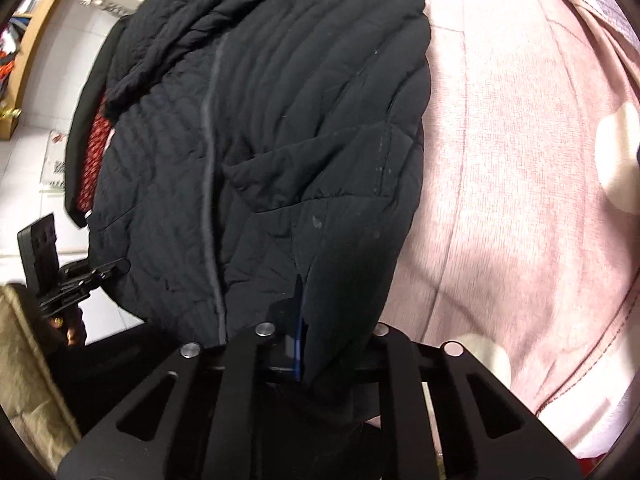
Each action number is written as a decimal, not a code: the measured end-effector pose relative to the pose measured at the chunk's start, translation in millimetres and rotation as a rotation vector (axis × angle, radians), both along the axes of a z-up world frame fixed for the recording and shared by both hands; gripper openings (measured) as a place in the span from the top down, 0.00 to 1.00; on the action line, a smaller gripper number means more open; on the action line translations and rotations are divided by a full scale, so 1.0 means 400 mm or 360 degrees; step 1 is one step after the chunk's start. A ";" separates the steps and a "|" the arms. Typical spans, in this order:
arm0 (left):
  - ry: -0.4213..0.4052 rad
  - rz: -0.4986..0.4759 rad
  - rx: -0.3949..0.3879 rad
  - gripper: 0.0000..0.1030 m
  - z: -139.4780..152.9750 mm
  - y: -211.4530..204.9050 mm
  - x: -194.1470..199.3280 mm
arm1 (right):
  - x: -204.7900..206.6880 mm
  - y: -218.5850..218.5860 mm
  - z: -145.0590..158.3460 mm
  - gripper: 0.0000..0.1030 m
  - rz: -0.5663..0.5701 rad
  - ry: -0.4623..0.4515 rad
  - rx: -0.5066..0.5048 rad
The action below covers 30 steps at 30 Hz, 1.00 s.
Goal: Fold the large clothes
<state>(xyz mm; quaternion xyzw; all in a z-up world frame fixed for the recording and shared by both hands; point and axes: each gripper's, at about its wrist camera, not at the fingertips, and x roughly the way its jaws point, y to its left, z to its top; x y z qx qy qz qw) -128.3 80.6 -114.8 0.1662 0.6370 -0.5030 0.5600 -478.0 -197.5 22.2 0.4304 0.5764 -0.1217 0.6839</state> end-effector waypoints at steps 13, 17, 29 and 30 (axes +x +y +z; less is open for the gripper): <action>-0.0046 -0.0115 0.0014 0.92 0.050 -0.011 0.002 | 0.022 0.043 0.054 0.90 0.0101 -0.0040 -0.0003; -0.0222 -0.0079 -0.0181 0.92 0.165 -0.098 0.111 | 0.138 -0.035 0.133 0.90 0.0133 -0.0195 -0.0129; -0.0391 0.0443 -0.0399 0.93 0.337 -0.368 0.560 | 0.478 -0.471 0.343 0.90 -0.0474 -0.0656 -0.0047; -0.0370 0.0479 -0.0385 0.93 0.334 -0.386 0.582 | 0.497 -0.486 0.344 0.90 -0.0485 -0.0649 -0.0054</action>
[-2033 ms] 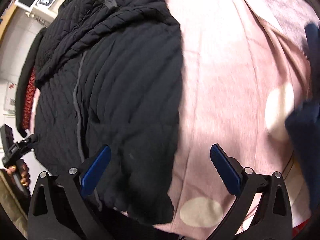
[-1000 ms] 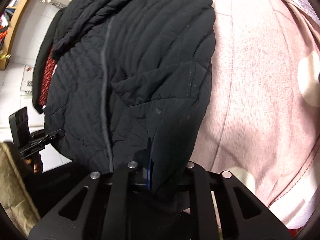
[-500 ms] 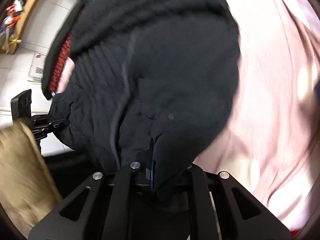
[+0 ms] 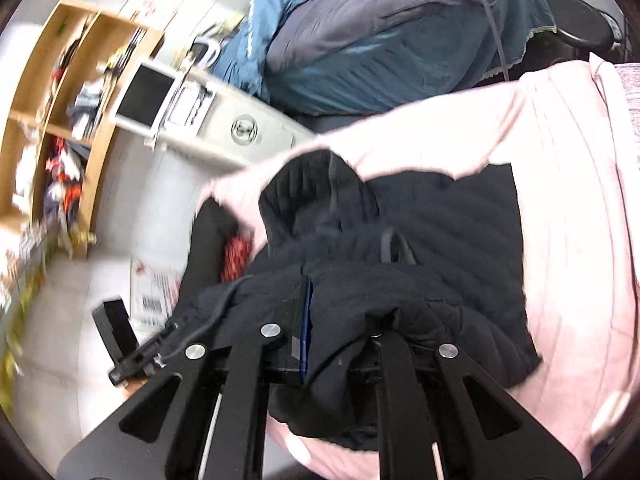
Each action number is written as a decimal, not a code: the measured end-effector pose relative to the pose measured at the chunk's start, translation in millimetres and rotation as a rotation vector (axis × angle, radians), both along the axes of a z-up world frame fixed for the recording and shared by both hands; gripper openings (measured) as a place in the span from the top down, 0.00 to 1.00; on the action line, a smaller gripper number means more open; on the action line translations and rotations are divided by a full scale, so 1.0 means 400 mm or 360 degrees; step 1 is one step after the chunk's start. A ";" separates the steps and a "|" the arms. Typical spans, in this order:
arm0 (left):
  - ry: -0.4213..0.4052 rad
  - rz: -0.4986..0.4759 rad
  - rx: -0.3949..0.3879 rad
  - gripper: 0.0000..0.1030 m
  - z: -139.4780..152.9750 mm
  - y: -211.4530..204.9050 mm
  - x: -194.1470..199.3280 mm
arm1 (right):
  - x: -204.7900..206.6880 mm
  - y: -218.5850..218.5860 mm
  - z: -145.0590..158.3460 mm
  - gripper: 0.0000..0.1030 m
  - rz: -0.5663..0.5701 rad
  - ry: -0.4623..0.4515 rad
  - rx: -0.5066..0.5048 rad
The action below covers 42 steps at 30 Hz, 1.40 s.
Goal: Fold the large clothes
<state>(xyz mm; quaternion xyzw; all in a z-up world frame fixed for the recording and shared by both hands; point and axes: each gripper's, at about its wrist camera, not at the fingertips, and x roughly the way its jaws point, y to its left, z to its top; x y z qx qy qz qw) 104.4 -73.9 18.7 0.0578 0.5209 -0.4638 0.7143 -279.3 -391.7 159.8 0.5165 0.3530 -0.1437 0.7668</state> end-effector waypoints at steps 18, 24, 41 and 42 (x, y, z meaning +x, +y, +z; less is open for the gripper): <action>0.0535 0.0168 0.0108 0.89 -0.252 -0.114 0.229 | 0.118 -0.164 -0.212 0.88 -0.0181 0.0249 0.0342; 0.0984 0.0266 -0.0116 0.79 -0.281 -0.052 0.300 | 0.089 -0.217 -0.279 0.49 -0.0359 0.0048 0.0694; 0.0496 0.0477 -0.0112 0.12 -0.110 0.165 0.251 | -0.068 -0.144 -0.162 0.35 0.0039 0.0633 -0.0211; 0.0431 0.0399 -0.0048 0.12 -0.105 0.153 0.212 | -0.085 -0.129 -0.169 0.36 0.0033 0.0633 -0.0208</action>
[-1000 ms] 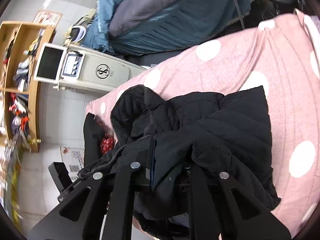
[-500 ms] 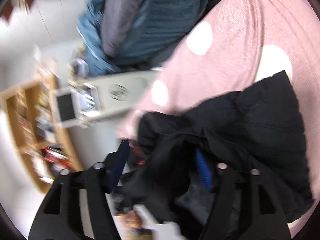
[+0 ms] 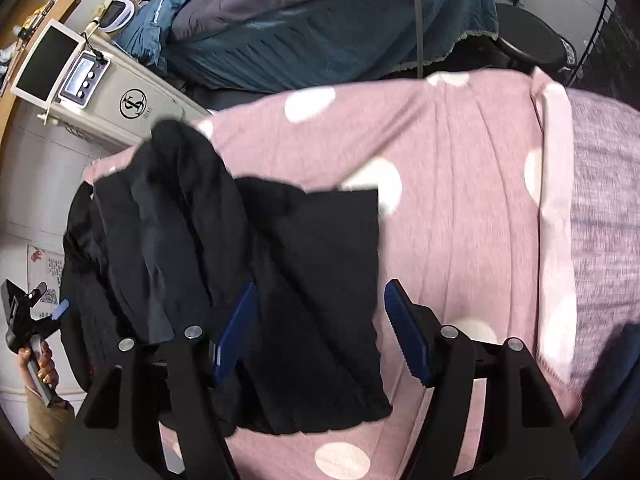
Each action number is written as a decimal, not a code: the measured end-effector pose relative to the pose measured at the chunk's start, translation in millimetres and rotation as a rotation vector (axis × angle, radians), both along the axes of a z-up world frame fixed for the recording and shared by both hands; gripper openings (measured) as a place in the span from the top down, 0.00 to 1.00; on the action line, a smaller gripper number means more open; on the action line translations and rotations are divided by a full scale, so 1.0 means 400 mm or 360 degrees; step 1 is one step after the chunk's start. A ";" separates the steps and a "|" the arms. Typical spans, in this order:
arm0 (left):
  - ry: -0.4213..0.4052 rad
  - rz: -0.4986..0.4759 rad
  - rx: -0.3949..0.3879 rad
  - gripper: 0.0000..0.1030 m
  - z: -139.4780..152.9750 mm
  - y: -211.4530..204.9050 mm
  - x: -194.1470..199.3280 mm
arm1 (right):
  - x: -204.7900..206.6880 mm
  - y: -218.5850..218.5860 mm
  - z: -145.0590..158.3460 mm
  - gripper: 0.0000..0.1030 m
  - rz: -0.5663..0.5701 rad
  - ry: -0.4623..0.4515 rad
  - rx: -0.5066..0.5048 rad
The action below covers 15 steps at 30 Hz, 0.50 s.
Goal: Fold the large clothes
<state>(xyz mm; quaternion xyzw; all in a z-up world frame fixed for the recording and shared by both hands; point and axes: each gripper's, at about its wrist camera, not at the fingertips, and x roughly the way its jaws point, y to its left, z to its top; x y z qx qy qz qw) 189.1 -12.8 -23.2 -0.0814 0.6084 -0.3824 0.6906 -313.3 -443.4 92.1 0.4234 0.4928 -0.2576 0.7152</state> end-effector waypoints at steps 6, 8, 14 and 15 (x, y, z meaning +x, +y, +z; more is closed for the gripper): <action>-0.0068 -0.0307 0.0126 0.11 -0.043 -0.044 -0.195 | -0.053 0.091 -0.049 0.40 0.0086 -0.0018 0.0057; -0.0178 -0.0338 0.0218 0.08 -0.074 -0.060 -0.235 | -0.039 0.124 -0.060 0.40 0.0183 -0.0002 0.0058; -0.0636 -0.0619 0.0549 0.11 -0.089 -0.179 -0.356 | -0.010 0.161 -0.084 0.79 0.0232 0.0072 -0.0021; -0.0736 -0.0695 0.0644 0.26 -0.094 -0.198 -0.377 | -0.005 0.166 -0.075 0.82 0.0234 0.0068 -0.0045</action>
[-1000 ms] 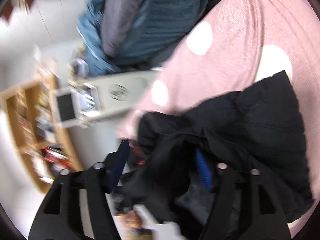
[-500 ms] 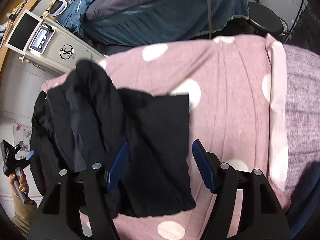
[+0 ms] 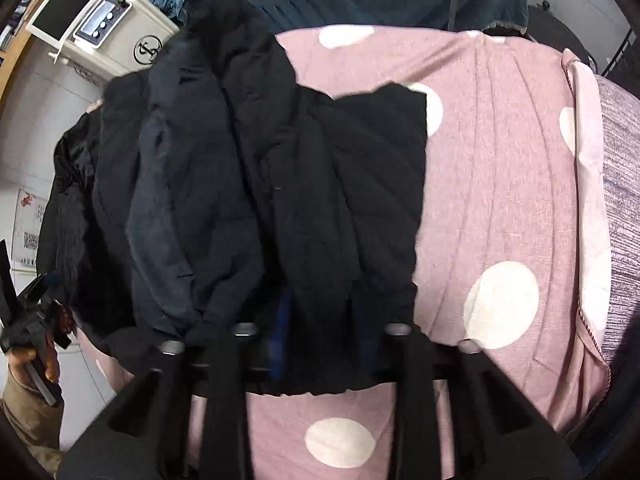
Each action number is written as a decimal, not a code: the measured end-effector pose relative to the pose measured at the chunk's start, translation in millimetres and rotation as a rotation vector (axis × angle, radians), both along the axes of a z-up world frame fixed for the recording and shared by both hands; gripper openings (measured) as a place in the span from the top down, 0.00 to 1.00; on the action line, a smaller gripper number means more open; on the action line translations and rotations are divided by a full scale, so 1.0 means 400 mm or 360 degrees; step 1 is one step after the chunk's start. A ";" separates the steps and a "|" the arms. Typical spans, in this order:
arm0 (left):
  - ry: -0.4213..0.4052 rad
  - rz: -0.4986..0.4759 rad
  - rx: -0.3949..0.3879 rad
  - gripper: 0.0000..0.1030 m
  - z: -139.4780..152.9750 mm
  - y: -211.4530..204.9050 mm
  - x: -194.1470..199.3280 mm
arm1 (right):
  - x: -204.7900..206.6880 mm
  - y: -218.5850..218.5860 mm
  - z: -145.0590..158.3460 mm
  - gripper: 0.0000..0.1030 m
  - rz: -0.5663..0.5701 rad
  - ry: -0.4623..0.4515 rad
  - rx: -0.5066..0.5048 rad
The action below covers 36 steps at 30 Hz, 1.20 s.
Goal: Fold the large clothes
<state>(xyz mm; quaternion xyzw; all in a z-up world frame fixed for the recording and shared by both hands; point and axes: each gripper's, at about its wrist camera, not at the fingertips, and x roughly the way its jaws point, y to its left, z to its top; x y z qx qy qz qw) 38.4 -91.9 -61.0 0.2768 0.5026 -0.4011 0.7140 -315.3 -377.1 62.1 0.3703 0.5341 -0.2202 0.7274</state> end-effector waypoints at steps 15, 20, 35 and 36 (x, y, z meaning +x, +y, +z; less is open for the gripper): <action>0.0140 0.0667 -0.0346 0.93 0.146 0.174 0.317 | -0.155 -0.047 0.336 0.95 -0.0424 -0.0681 -0.0001; 0.0351 0.0728 -0.0098 0.84 -0.039 0.096 0.366 | -0.082 -0.065 0.148 0.95 -0.0467 -0.0220 0.0091; 0.0123 0.0637 -0.0481 0.17 0.214 -0.014 0.415 | -0.082 -0.030 0.030 0.92 -0.0419 -0.0008 0.0087; 0.0099 0.0606 -0.0433 0.17 0.211 -0.050 0.419 | -0.075 -0.032 0.028 0.92 -0.0432 -0.0006 0.0090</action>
